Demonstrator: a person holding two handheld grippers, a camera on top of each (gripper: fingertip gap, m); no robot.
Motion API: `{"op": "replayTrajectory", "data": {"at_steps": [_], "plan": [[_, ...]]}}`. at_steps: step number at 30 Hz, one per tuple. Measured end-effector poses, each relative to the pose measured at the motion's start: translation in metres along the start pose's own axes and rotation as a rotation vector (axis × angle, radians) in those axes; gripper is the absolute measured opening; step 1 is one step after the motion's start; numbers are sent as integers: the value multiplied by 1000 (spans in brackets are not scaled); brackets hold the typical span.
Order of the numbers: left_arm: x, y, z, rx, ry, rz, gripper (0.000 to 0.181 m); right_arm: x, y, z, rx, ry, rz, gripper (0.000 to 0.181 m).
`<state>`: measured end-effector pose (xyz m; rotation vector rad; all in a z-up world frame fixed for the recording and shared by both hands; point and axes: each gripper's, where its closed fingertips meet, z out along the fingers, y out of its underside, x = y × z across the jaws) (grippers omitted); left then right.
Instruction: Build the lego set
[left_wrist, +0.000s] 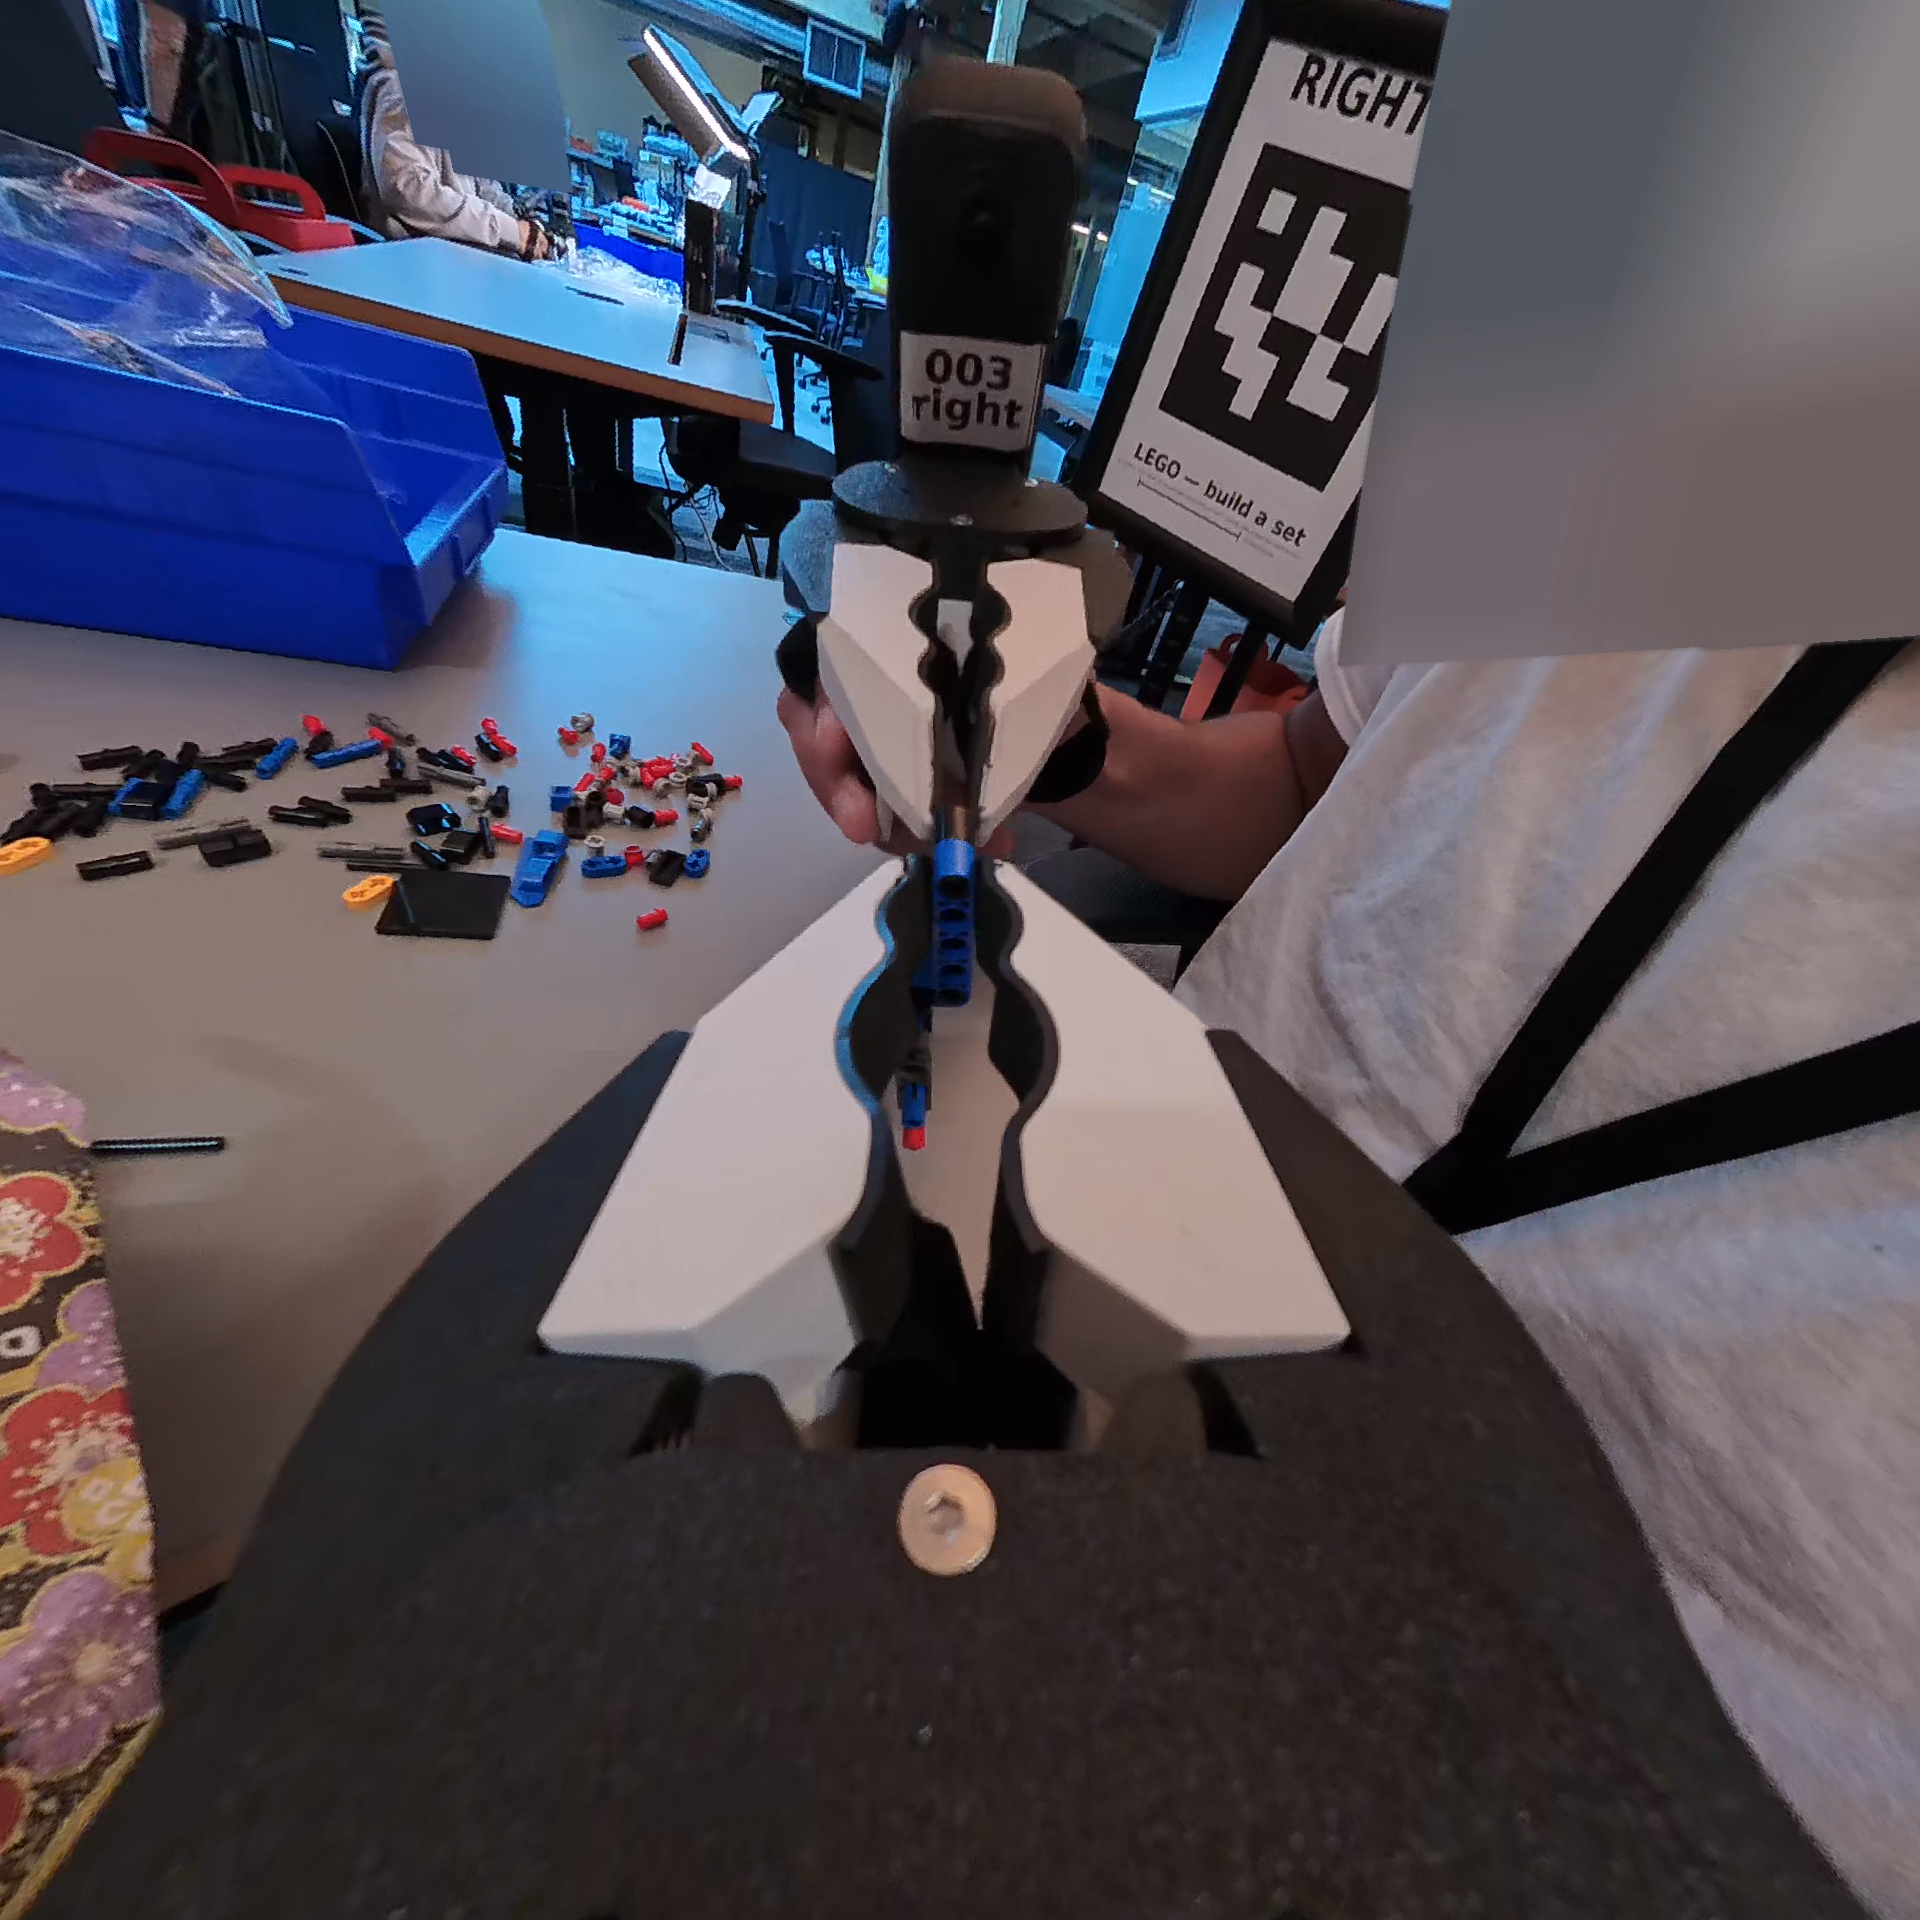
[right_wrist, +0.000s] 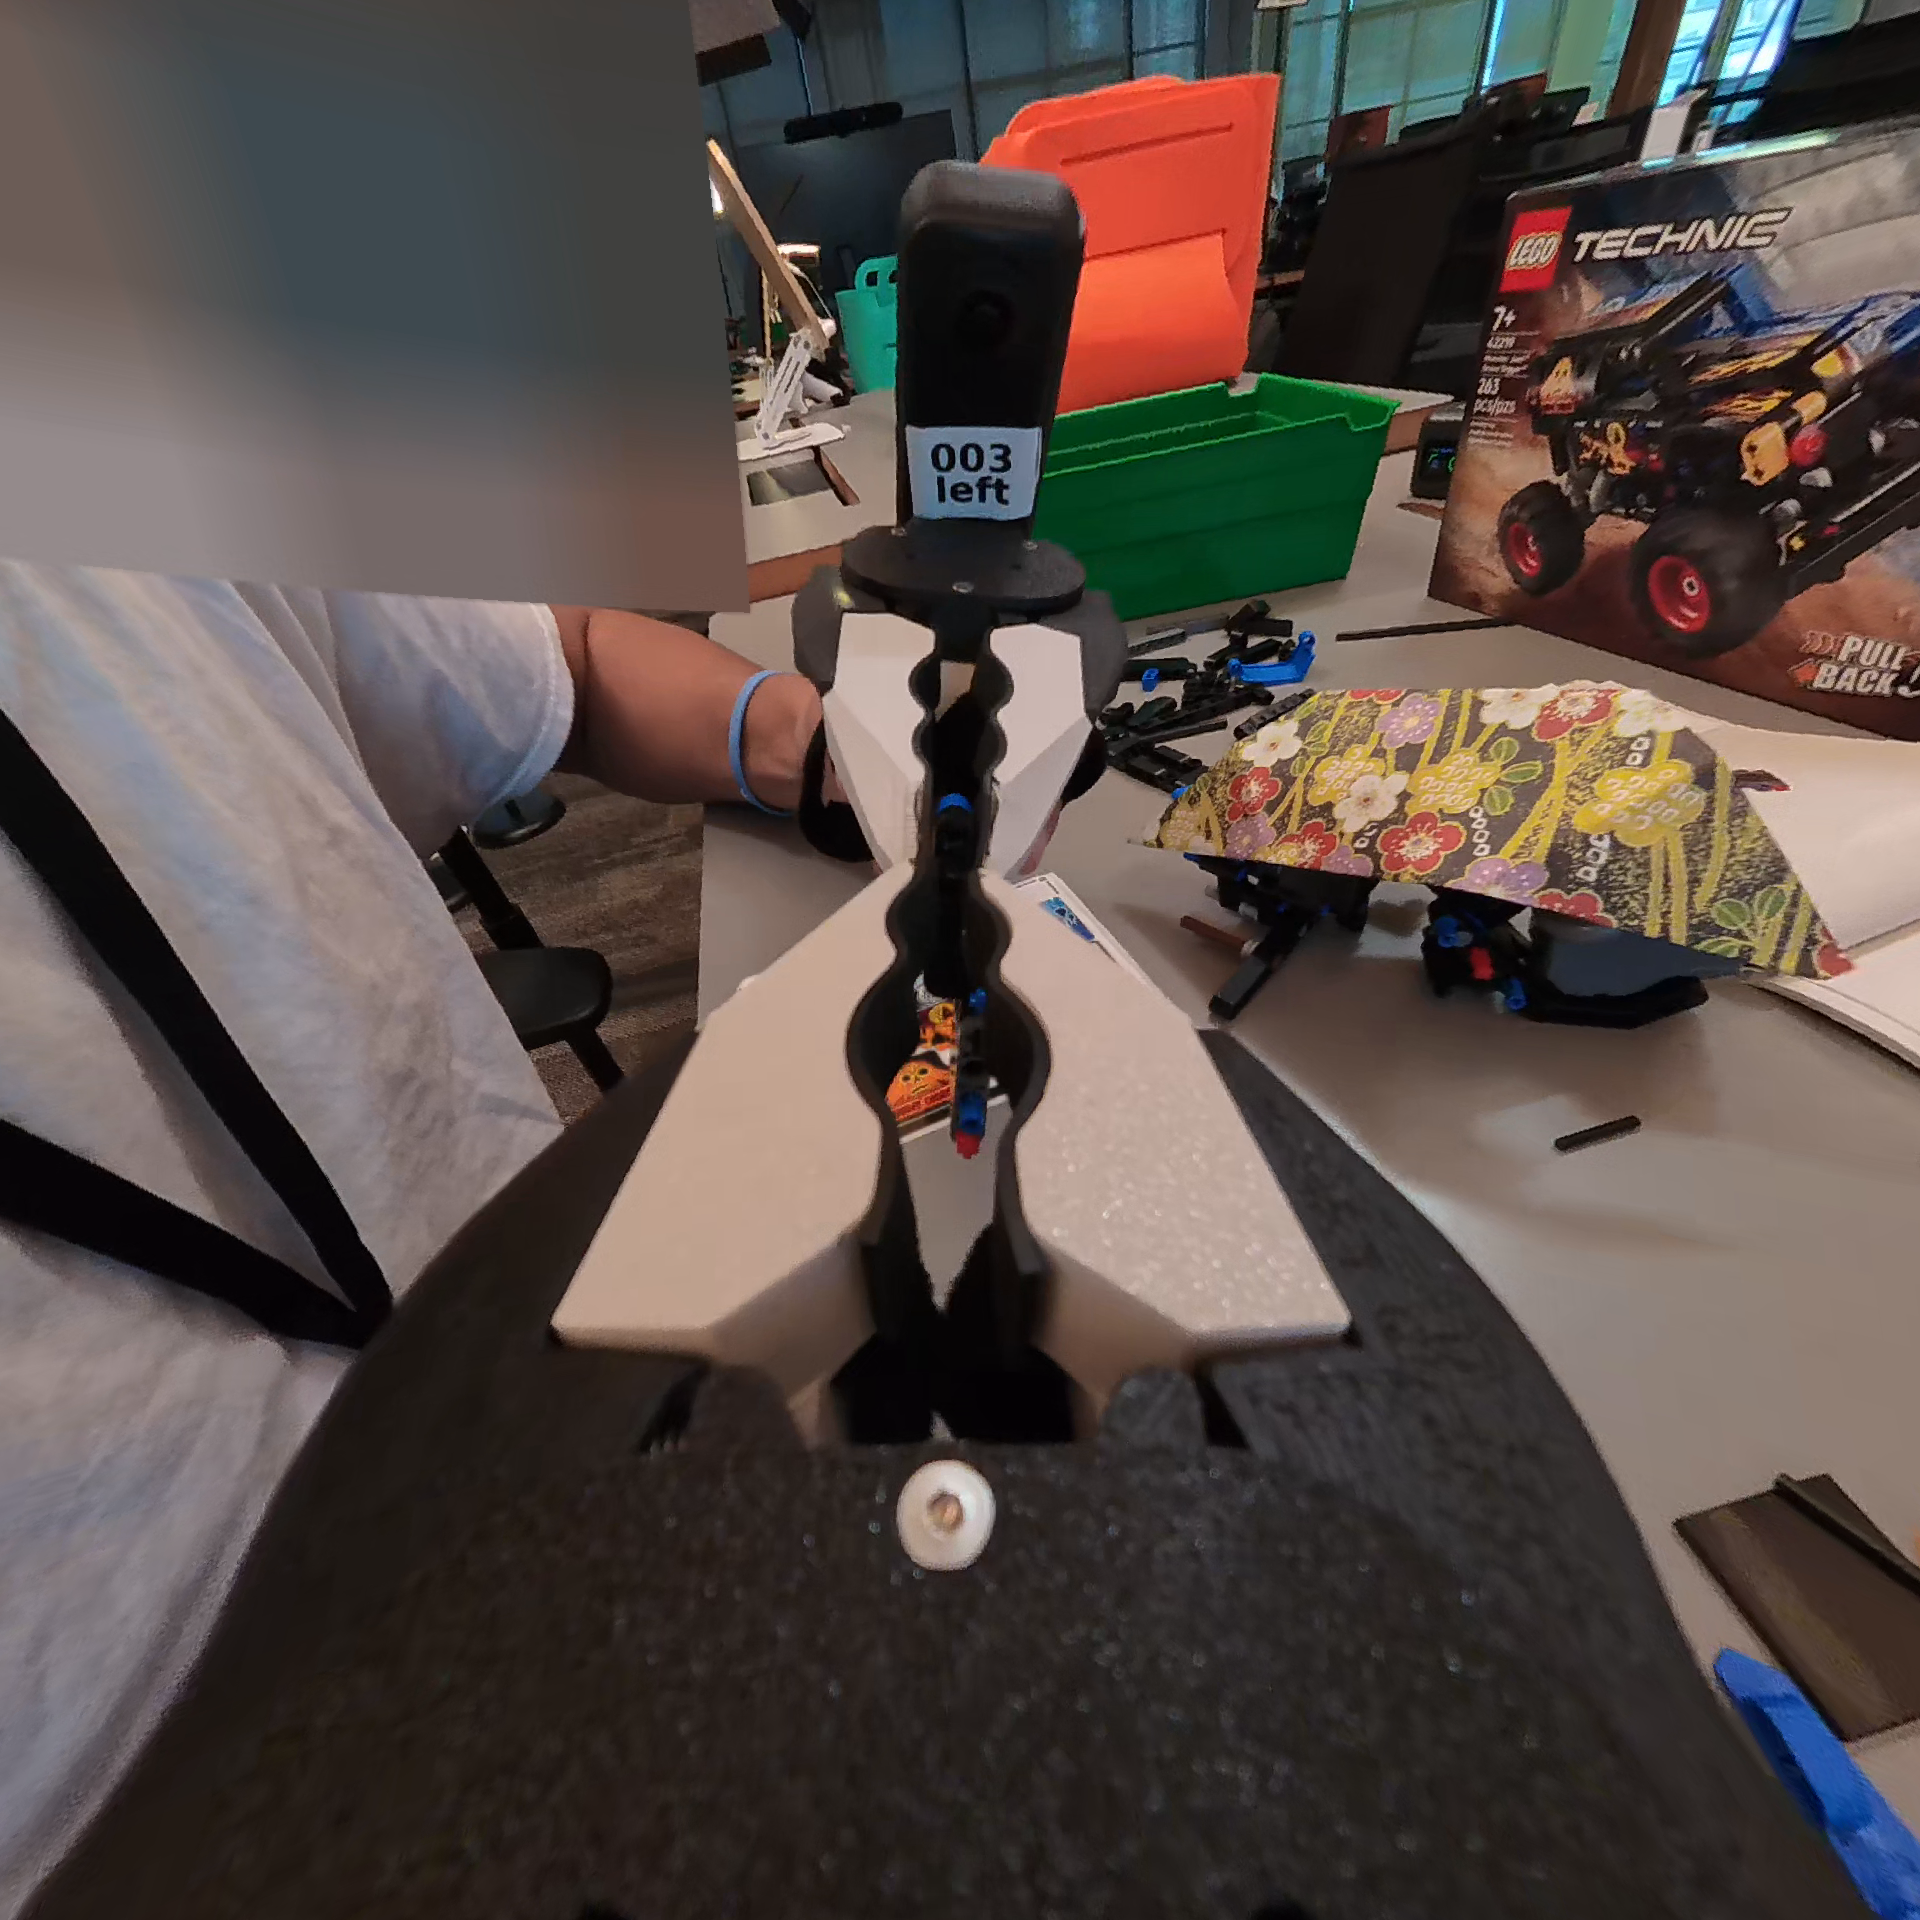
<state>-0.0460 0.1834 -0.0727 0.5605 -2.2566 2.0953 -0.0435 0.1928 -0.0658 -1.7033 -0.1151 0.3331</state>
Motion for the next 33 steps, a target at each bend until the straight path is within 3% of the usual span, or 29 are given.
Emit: {"op": "replayTrajectory", "data": {"at_steps": [10, 18, 25, 33], "plan": [[-23, -13, -20, 104, -83, -69, 5, 45, -9, -50, 7, 170, -122, 20], [-34, -5, -23, 100, -69, -136, 5, 69, 7, -56, -38, 212, -107, 22], [-38, -5, -25, 100, -84, -137, 5, 68, 9, -65, -66, 235, -153, 24], [-35, -21, -31, 212, -27, -259, 5, 47, 43, -69, -211, 233, -76, 32]]}}
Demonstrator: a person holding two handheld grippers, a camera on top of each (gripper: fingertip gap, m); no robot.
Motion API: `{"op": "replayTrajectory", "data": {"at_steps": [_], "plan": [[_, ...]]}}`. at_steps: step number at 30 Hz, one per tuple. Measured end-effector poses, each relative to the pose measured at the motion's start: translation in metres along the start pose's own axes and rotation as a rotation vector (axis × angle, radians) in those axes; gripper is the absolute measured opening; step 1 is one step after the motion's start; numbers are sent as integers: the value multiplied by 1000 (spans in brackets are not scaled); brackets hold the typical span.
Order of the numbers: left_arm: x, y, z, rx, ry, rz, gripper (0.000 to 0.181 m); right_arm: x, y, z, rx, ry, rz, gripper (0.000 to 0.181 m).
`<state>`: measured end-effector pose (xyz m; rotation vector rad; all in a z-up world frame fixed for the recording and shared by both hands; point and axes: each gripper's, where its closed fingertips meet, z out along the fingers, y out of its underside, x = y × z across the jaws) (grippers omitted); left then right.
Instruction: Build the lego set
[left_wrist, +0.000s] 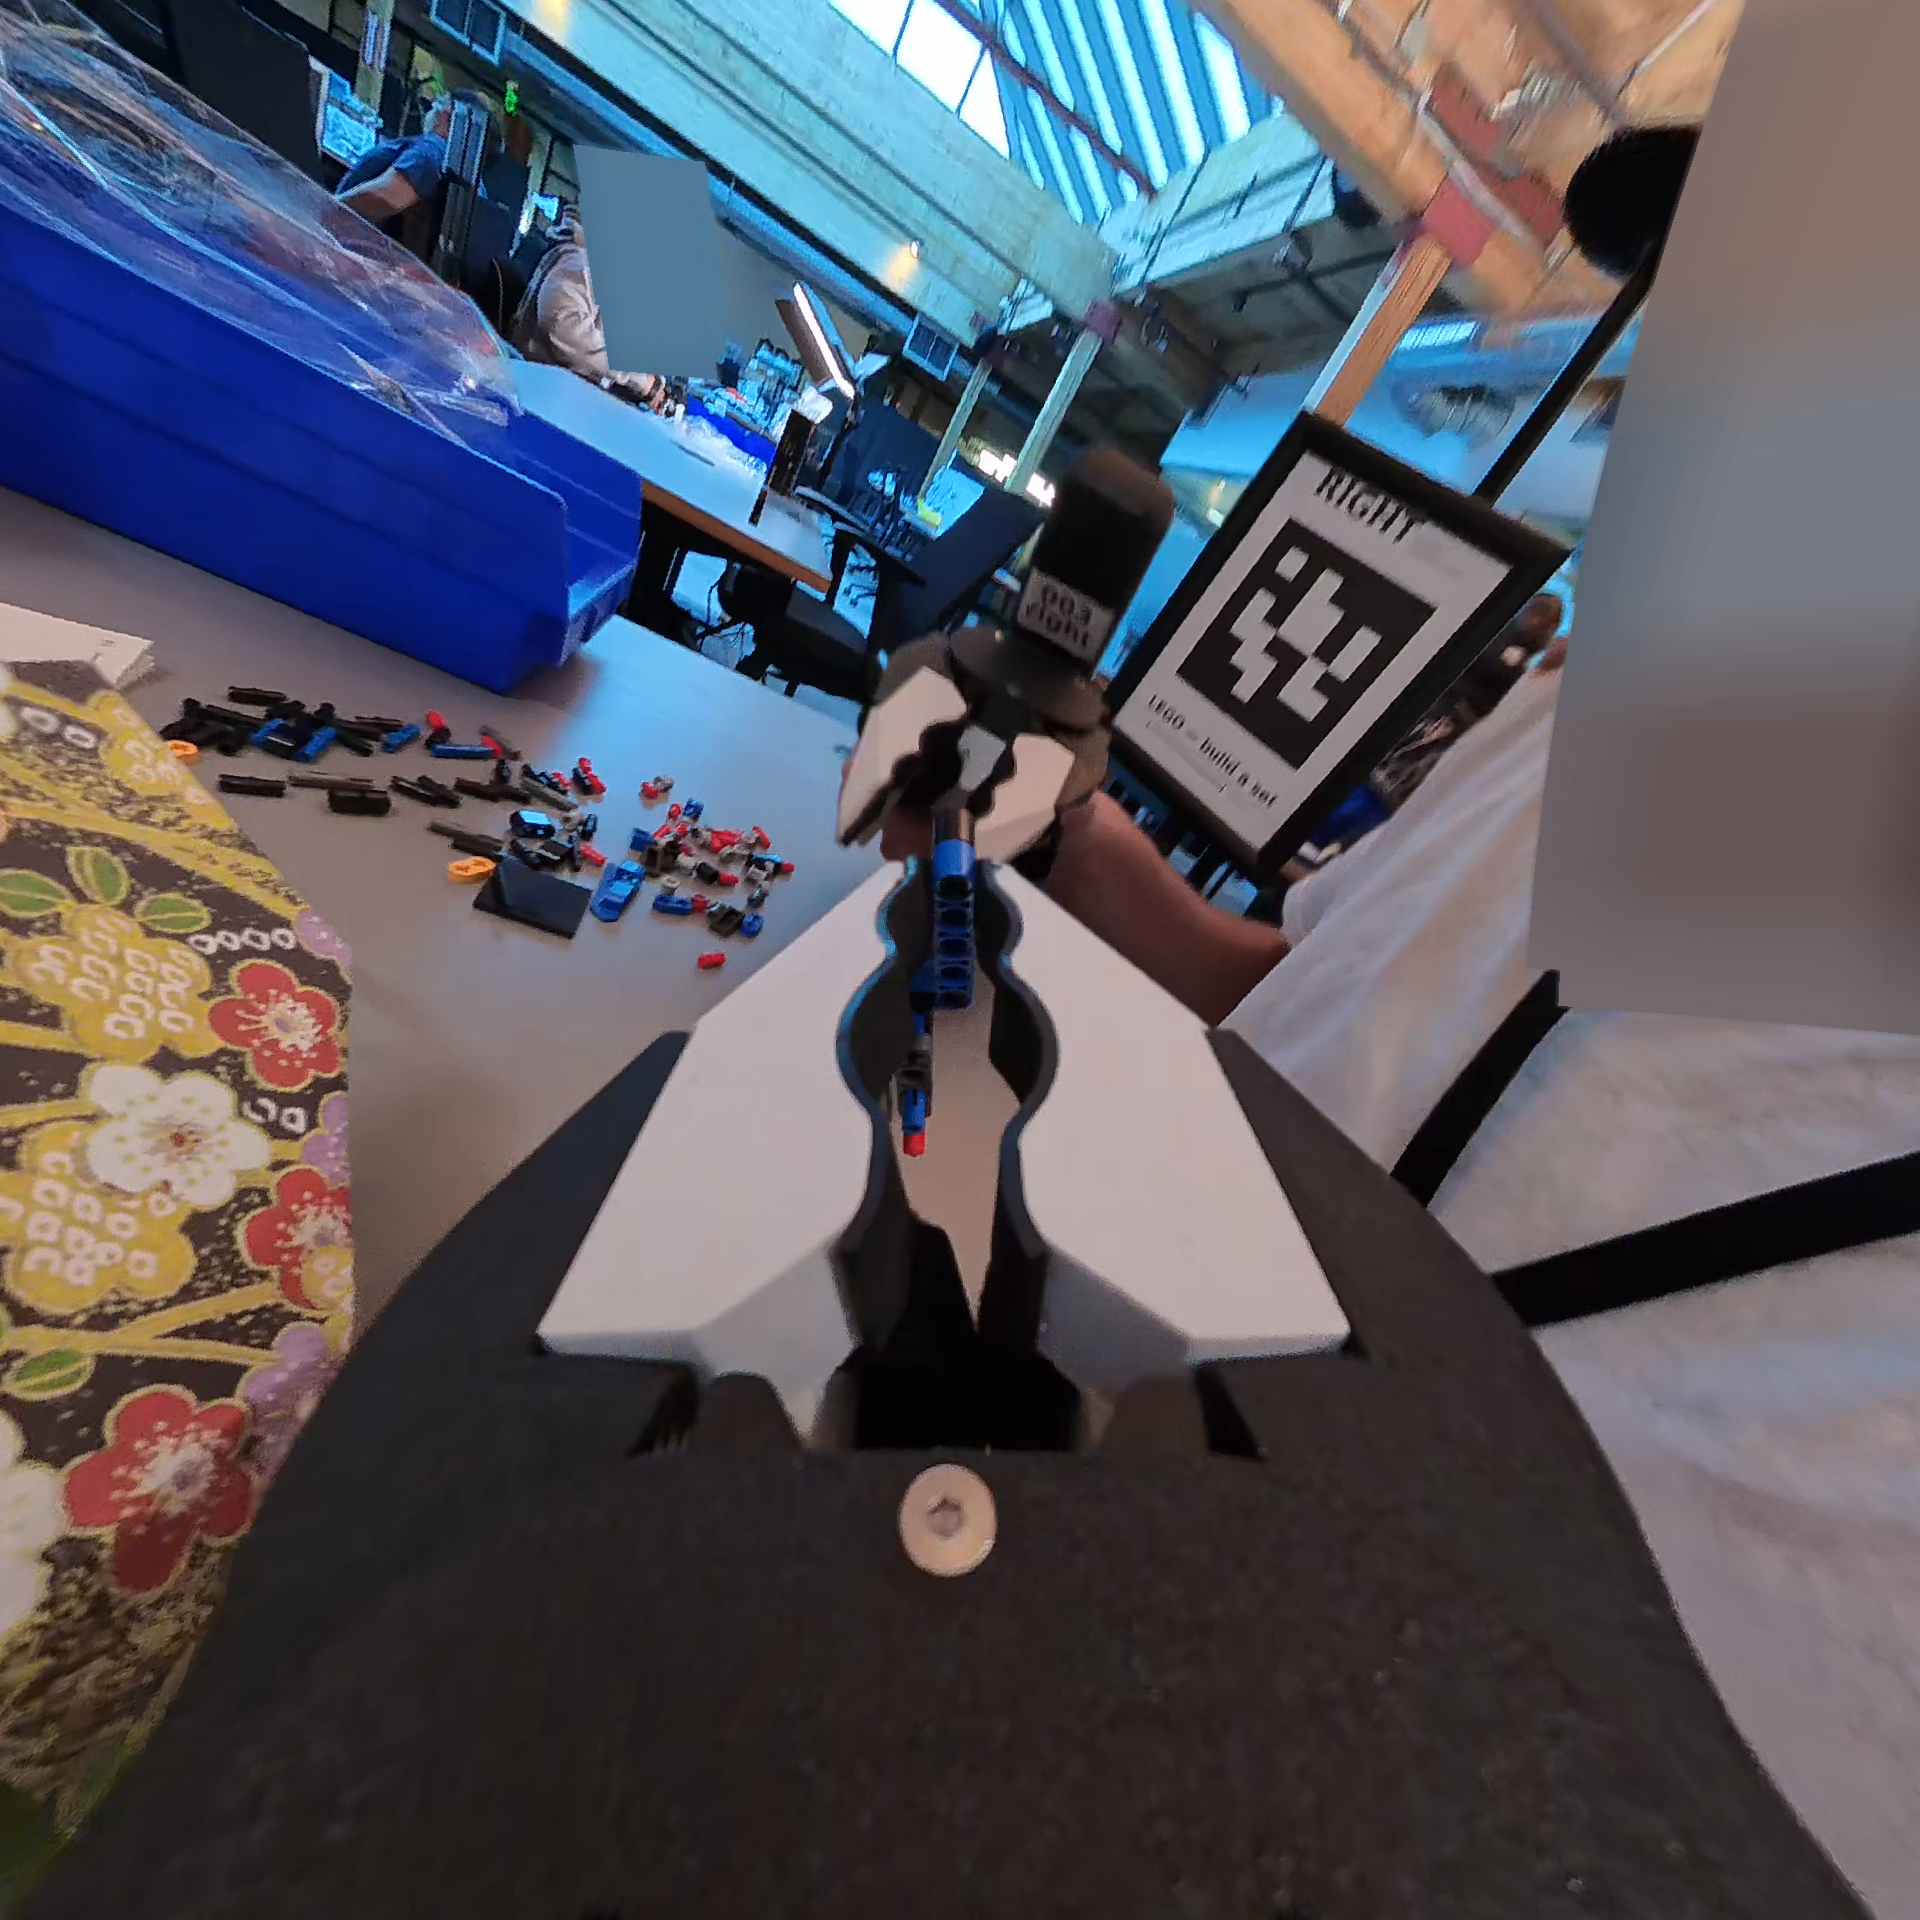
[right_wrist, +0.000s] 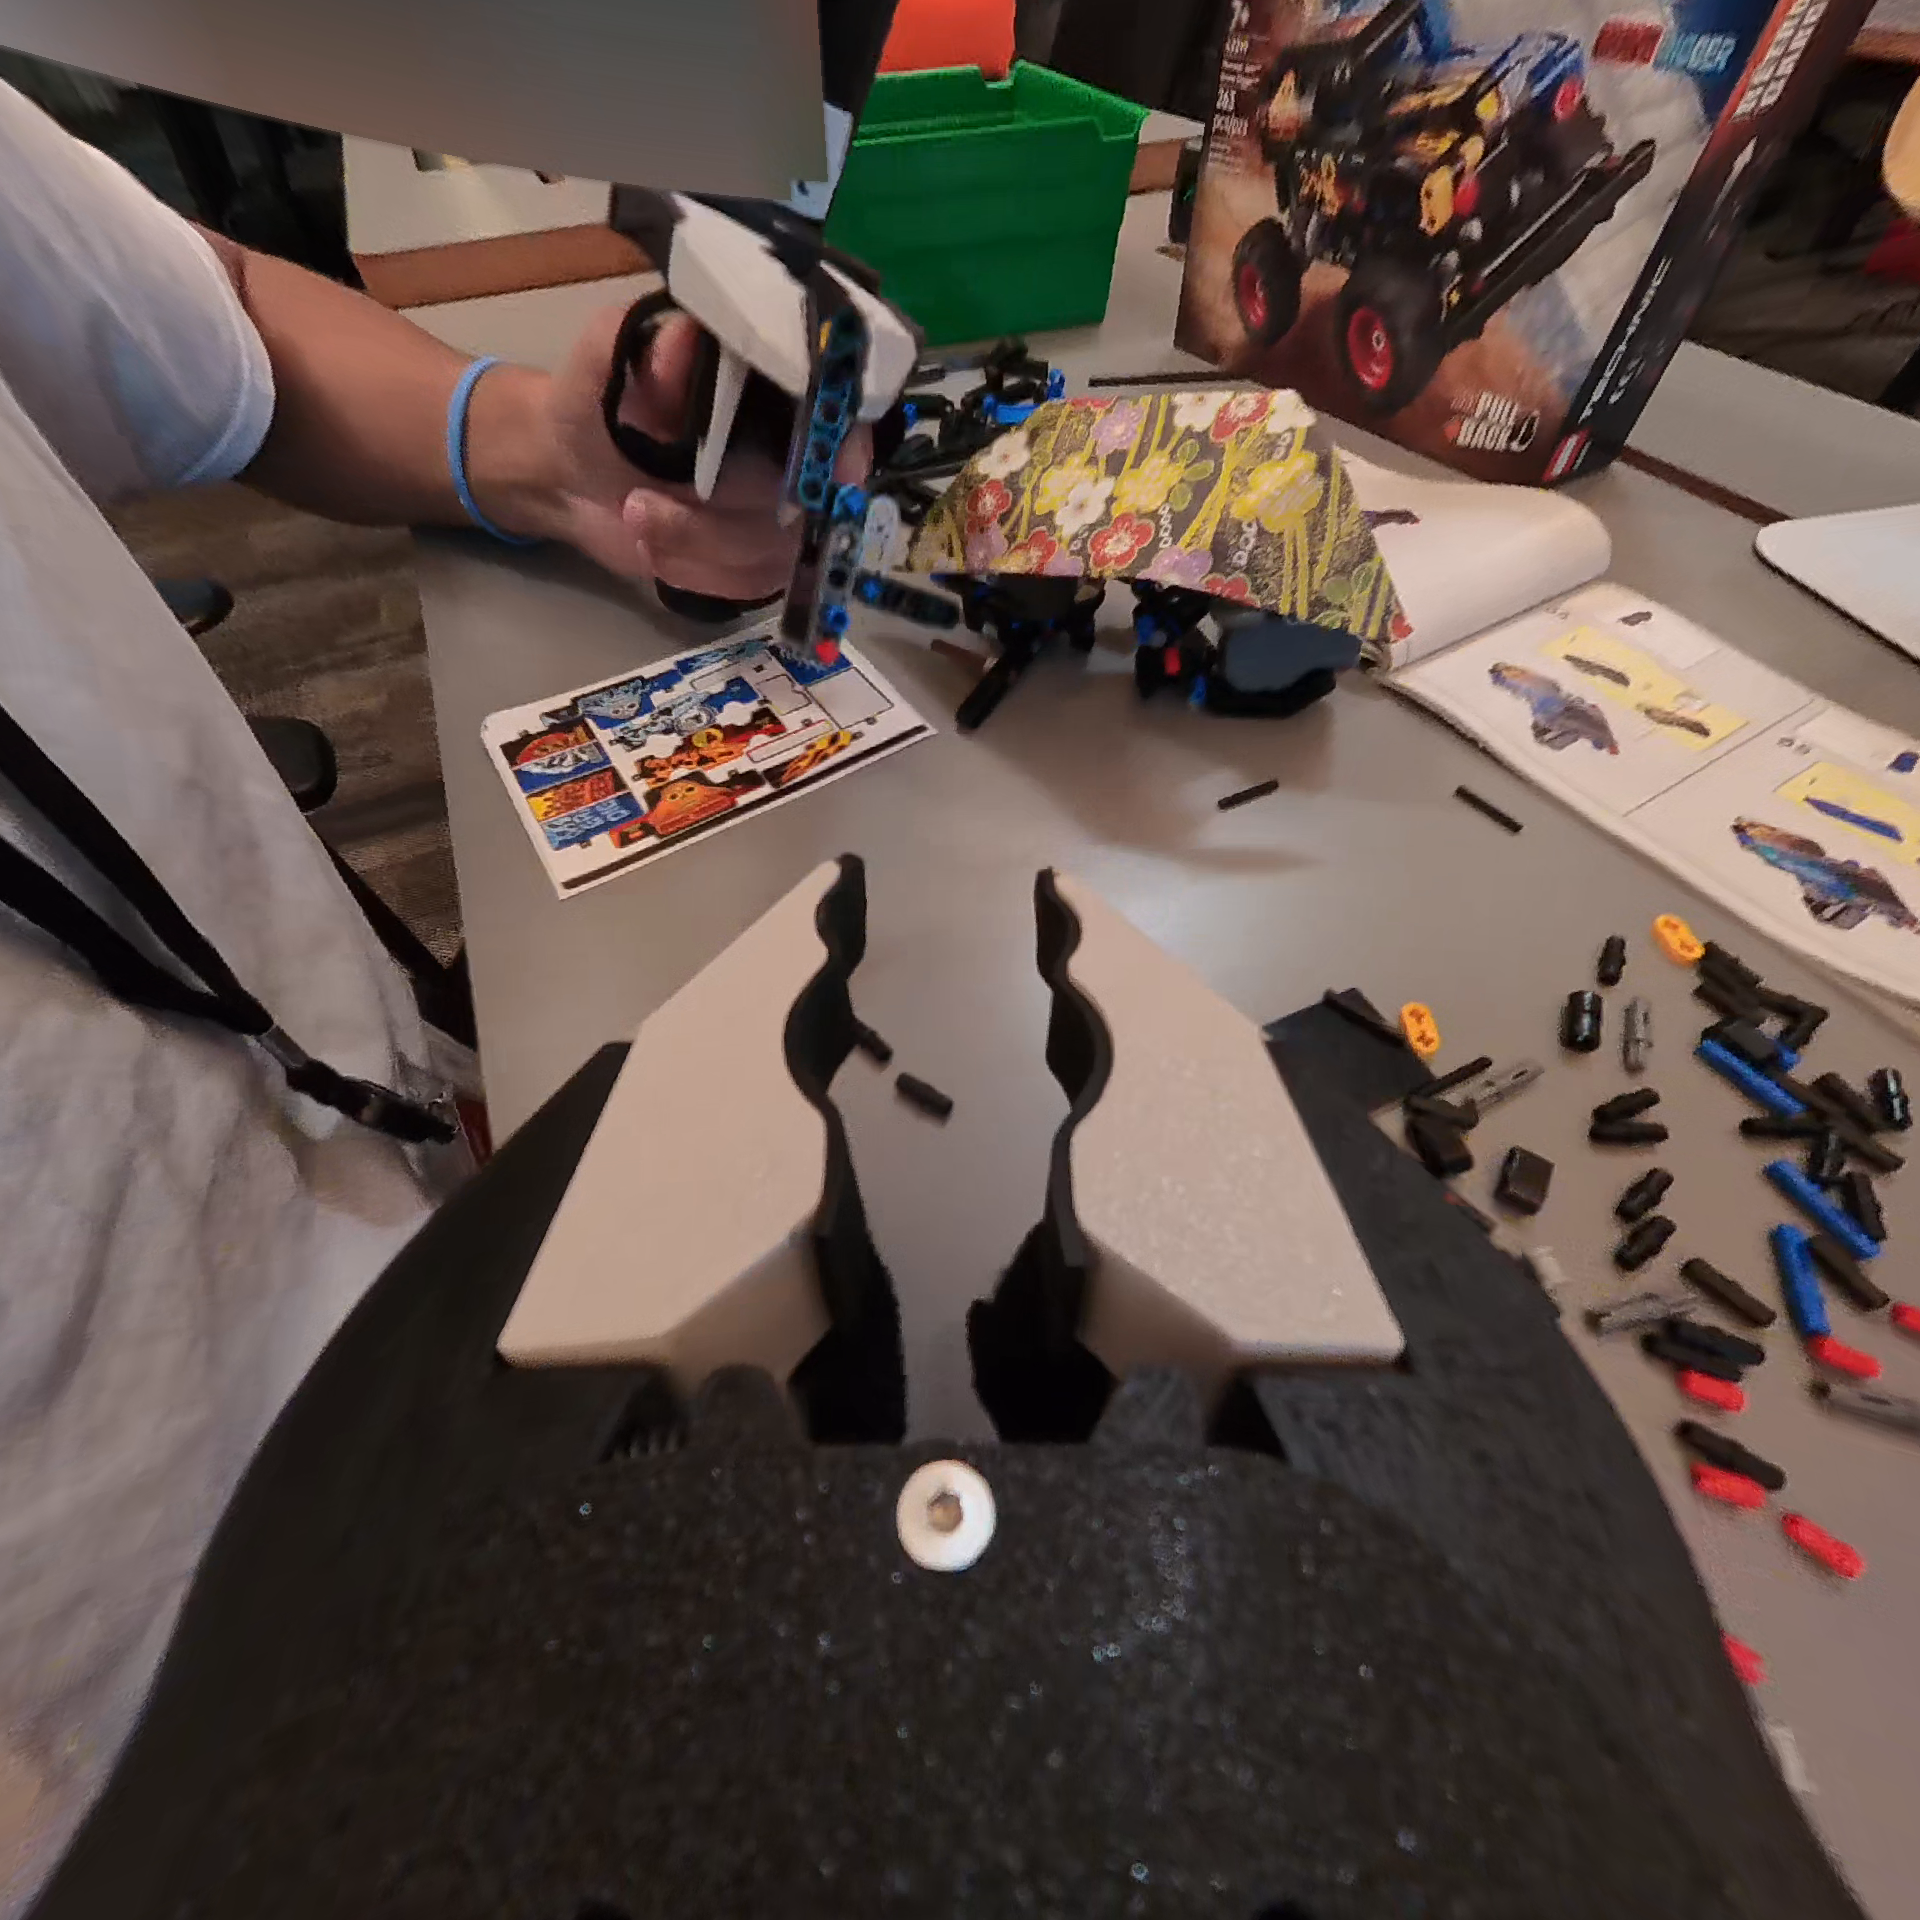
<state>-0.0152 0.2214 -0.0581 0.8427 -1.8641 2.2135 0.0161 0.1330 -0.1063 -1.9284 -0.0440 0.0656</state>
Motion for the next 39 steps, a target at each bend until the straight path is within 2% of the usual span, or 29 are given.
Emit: {"op": "replayTrajectory", "data": {"at_steps": [6, 12, 22, 26, 29, 33, 36, 39], "plan": [[8, -16, -6, 108, 89, -110, 4, -23, -7, 0, 54, 1, 53, 28], [18, -16, -5, 111, 151, -127, 5, -44, -3, 4, 59, -3, 19, 25], [15, -12, -3, 83, 117, -93, 5, -42, 7, -1, 30, 30, 38, 24], [19, -27, -10, 124, 115, -70, 5, -36, 6, -1, 21, 34, 31, 23], [22, -61, -34, 193, 91, 11, 6, -25, 4, 1, 8, 35, 4, 23], [5, -121, -99, 403, -63, 96, 5, -1, -2, 8, -43, 14, -58, 23], [-33, -135, -139, 484, -264, 87, 5, 22, -10, 19, -86, -26, -117, 23], [-75, -132, -166, 516, -437, -5, 5, 43, -17, 35, -109, -106, -146, 24]]}}
